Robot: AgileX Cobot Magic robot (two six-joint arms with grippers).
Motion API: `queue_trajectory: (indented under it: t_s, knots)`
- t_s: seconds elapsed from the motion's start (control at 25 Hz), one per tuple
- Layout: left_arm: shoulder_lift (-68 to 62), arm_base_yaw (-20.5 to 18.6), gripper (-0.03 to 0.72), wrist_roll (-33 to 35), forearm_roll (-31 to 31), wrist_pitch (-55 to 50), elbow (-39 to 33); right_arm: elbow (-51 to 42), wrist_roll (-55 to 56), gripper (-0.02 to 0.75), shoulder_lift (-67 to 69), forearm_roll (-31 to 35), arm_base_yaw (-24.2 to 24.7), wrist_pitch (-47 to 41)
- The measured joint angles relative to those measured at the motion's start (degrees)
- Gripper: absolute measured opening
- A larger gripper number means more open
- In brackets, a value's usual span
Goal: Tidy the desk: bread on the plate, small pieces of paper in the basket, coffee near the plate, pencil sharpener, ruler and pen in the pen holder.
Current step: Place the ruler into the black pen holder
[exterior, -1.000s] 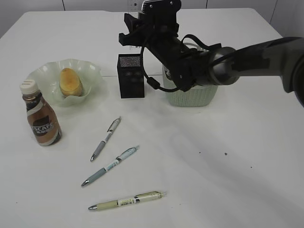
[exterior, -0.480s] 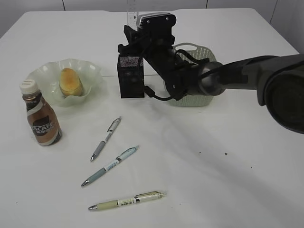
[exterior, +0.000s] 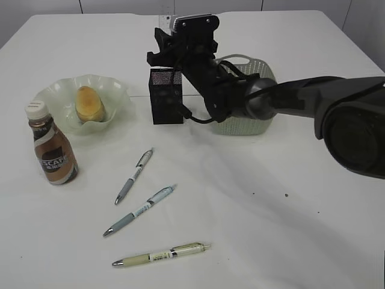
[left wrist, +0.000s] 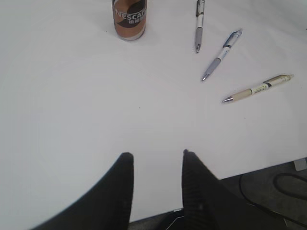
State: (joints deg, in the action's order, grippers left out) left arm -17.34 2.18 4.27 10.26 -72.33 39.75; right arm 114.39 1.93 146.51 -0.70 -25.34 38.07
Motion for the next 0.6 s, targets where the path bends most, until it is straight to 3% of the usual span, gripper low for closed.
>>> queue_trajectory:
  t_s: [0.6]
  knots:
    - [0.0,0.0,0.253,-0.1,0.0,0.0,0.0,0.8,-2.5,0.26,0.4,-0.7,0.7,-5.0]
